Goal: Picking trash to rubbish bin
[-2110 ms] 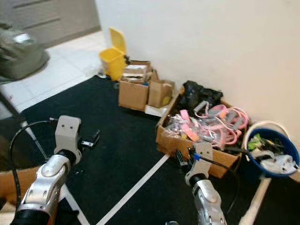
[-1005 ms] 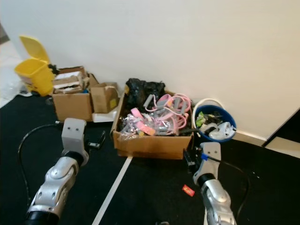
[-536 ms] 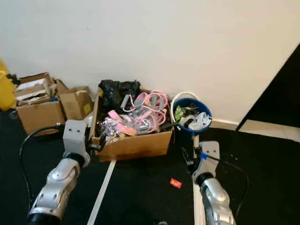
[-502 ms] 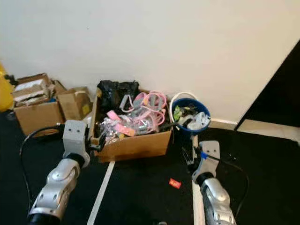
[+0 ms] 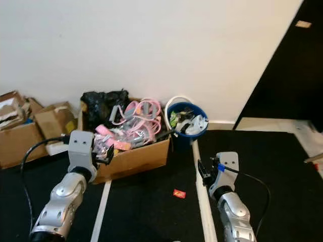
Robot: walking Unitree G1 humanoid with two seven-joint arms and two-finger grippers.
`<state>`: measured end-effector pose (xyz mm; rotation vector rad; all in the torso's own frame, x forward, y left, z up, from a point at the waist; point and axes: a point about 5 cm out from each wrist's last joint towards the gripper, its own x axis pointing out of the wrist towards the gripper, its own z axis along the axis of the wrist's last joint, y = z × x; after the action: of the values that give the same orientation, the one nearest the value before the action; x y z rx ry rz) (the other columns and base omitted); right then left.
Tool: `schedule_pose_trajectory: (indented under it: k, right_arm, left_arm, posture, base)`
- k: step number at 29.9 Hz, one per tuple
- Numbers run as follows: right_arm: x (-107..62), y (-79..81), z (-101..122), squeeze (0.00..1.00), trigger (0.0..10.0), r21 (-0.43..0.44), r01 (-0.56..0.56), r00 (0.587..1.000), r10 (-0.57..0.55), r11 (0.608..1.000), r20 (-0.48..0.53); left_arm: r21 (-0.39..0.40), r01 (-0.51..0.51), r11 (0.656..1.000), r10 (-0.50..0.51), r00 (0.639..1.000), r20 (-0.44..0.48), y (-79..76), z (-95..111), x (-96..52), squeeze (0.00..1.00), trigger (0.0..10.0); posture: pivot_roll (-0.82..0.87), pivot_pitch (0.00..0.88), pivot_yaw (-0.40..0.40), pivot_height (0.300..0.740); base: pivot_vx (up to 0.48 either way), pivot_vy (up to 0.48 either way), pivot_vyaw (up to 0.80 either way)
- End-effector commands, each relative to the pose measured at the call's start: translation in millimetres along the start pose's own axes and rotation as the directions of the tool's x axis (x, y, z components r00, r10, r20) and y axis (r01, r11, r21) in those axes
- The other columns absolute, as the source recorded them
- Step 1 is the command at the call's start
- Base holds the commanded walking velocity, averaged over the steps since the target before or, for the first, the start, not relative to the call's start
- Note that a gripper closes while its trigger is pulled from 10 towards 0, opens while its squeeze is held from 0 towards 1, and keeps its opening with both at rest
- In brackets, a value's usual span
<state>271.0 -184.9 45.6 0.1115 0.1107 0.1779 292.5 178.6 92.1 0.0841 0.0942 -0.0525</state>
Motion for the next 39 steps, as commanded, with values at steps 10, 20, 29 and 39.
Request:
schedule_pose_trajectory:
  k: [10,20,29,39]
  right_arm:
    - [0.3,0.4,-1.2,0.0,10.0,-0.015,-0.021,1.0,0.021,1.0,-0.019]
    - [-1.2,3.7,-1.7,0.0,10.0,-0.009,-0.02,1.0,0.02,1.0,-0.016]
    - [-2.5,5.9,-4.1,0.0,10.0,-0.005,-0.017,1.0,0.016,1.0,-0.018]
    - [-3.0,5.9,-3.8,0.0,10.0,-0.011,-0.029,0.999,0.028,1.0,-0.026]
  left_arm:
    - [-0.003,-0.012,1.0,0.012,1.0,-0.011,-2.9,-5.4,-3.9,0.0,10.0]
    - [0.019,-0.008,1.0,0.009,1.0,-0.01,4.8,-3.1,0.8,0.0,10.0]
    - [0.022,0.001,1.0,-0.001,1.0,-0.016,0.9,-5.0,-1.6,0.0,10.0]
    - [0.014,-0.008,1.0,0.008,1.0,-0.012,0.0,-4.8,-0.7,0.0,10.0]
  posture:
    - [0.0,0.101,-0.043,0.74]
    - [-0.01,0.105,-0.036,0.74]
    - [-0.01,0.109,-0.027,0.74]
    - [0.0,0.113,-0.042,0.74]
  base:
    - [0.0,0.0,-0.54]
    - [0.0,0.0,-0.54]
    - [0.0,0.0,-0.54]
    - [0.0,0.0,-0.54]
